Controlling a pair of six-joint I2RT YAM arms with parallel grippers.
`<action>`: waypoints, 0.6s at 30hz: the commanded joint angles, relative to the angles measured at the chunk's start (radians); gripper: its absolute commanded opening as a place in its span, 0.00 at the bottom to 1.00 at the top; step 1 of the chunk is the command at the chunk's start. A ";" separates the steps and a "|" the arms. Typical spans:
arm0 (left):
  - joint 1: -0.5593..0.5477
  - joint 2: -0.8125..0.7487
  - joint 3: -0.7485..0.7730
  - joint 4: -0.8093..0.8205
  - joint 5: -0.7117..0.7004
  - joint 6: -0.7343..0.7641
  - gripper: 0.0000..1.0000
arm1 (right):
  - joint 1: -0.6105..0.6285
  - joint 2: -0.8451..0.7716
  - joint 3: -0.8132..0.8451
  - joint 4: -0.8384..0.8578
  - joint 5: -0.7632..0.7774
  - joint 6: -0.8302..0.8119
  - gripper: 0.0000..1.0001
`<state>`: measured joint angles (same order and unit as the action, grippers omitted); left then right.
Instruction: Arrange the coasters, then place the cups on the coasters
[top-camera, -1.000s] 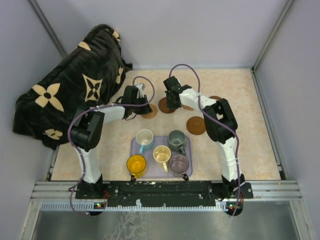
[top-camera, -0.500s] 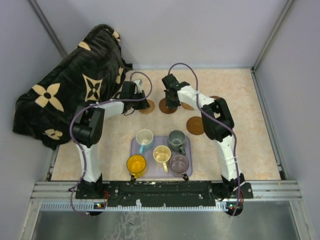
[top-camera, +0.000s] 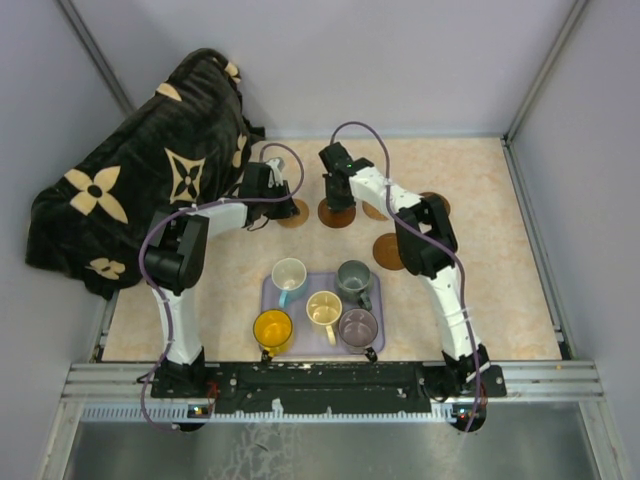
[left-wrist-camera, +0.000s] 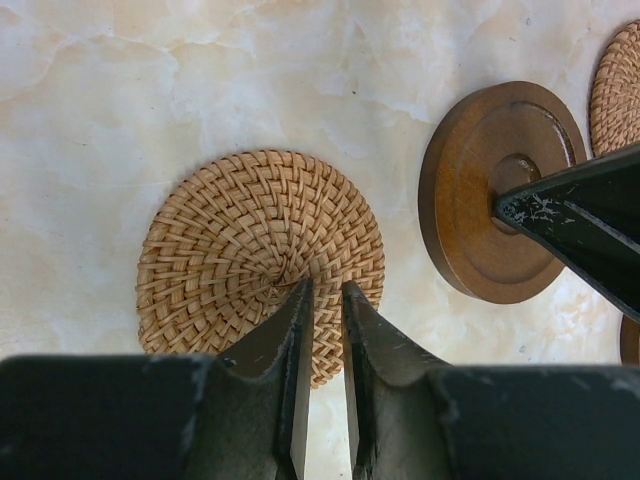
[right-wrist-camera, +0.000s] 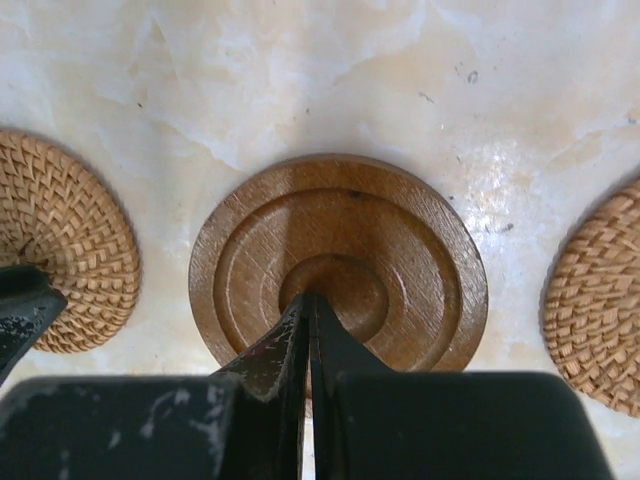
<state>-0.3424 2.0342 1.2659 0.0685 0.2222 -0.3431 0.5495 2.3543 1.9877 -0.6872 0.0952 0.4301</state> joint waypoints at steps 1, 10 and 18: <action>0.009 0.024 0.012 -0.033 -0.004 0.016 0.24 | 0.004 0.069 0.050 -0.057 -0.013 -0.021 0.02; 0.011 0.028 0.022 -0.029 -0.003 0.016 0.24 | 0.004 0.088 0.100 -0.047 -0.018 -0.033 0.02; 0.015 0.038 0.040 -0.030 -0.003 0.016 0.24 | 0.004 0.112 0.153 -0.031 -0.030 -0.043 0.03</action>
<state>-0.3386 2.0411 1.2804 0.0635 0.2249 -0.3424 0.5495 2.4199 2.1040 -0.7223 0.0822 0.4095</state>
